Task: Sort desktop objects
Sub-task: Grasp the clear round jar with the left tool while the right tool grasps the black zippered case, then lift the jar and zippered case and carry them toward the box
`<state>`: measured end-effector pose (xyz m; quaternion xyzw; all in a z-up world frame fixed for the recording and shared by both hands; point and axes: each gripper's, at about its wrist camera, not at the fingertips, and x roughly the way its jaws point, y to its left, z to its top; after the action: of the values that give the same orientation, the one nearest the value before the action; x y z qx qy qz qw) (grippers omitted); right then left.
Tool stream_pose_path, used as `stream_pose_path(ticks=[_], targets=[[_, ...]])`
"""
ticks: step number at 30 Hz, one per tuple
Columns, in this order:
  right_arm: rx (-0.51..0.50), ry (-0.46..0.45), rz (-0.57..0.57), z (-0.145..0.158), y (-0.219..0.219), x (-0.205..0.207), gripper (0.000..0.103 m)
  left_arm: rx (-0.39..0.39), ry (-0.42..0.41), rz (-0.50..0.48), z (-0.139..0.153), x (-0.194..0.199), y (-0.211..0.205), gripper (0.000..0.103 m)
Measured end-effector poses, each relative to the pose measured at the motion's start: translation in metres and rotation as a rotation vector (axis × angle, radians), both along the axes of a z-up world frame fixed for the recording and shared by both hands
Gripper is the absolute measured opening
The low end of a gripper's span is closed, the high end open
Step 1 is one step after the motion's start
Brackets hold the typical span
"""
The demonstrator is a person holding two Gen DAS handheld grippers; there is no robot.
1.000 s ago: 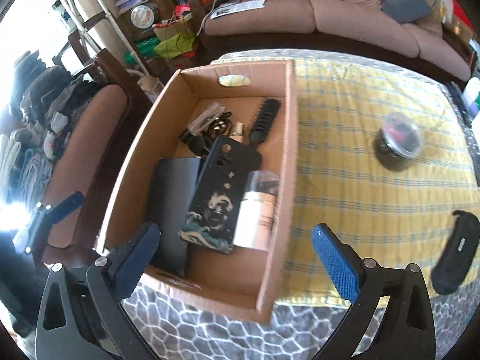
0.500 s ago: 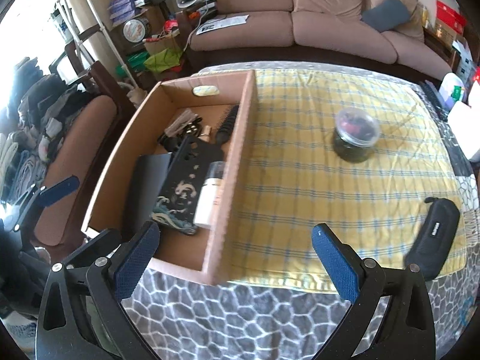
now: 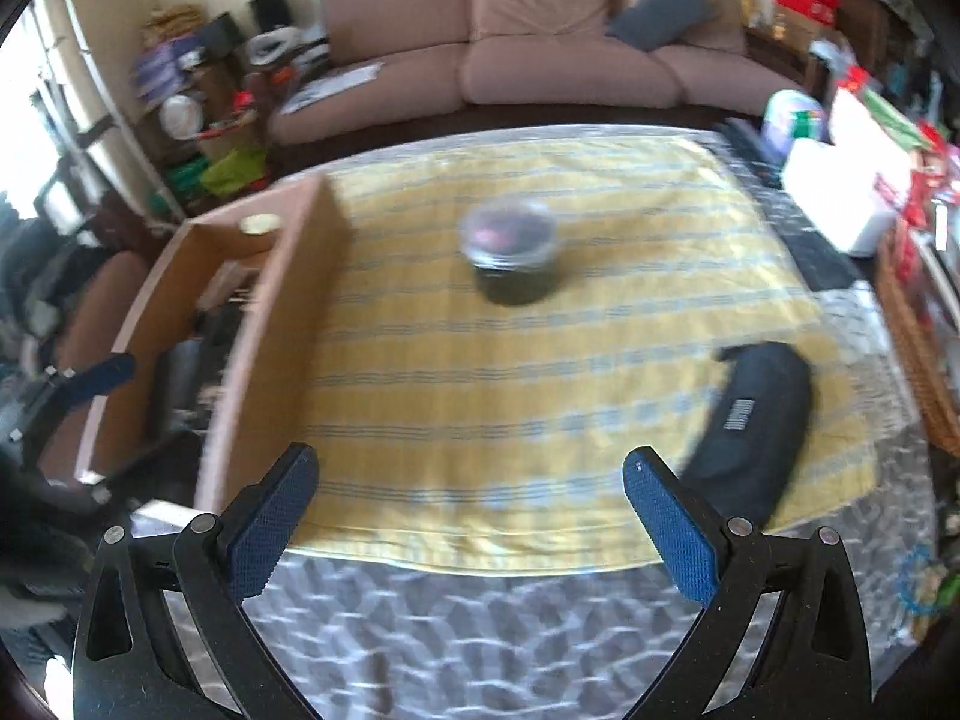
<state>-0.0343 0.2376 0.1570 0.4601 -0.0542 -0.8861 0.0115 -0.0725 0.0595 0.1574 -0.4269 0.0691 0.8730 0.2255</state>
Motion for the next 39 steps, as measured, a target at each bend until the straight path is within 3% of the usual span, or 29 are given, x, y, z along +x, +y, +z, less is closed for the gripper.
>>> stream_pose_path(ticks=[8, 16, 21, 26, 33, 39], targets=[[0.010, -0.014, -0.170, -0.032, 0.076, 0.000, 0.103, -0.074, 0.020, -0.041, -0.022, -0.045, 0.081, 0.103], [-0.031, -0.070, -0.314, -0.075, 0.144, -0.001, 0.103, -0.104, -0.010, 0.011, -0.066, -0.112, 0.135, 0.103], [-0.132, -0.075, -0.378, -0.094, 0.177, -0.001, 0.103, -0.118, -0.007, 0.026, -0.088, -0.140, 0.152, 0.103], [-0.234, -0.077, -0.408, -0.107, 0.192, -0.002, 0.103, -0.115, -0.022, 0.020, -0.106, -0.160, 0.169, 0.103], [-0.267, -0.080, -0.403, -0.111, 0.197, -0.015, 0.103, -0.117, -0.026, 0.023, -0.125, -0.182, 0.185, 0.103], [-0.272, -0.112, -0.404, -0.122, 0.201, -0.021, 0.103, -0.184, -0.027, 0.035, -0.141, -0.195, 0.197, 0.103]])
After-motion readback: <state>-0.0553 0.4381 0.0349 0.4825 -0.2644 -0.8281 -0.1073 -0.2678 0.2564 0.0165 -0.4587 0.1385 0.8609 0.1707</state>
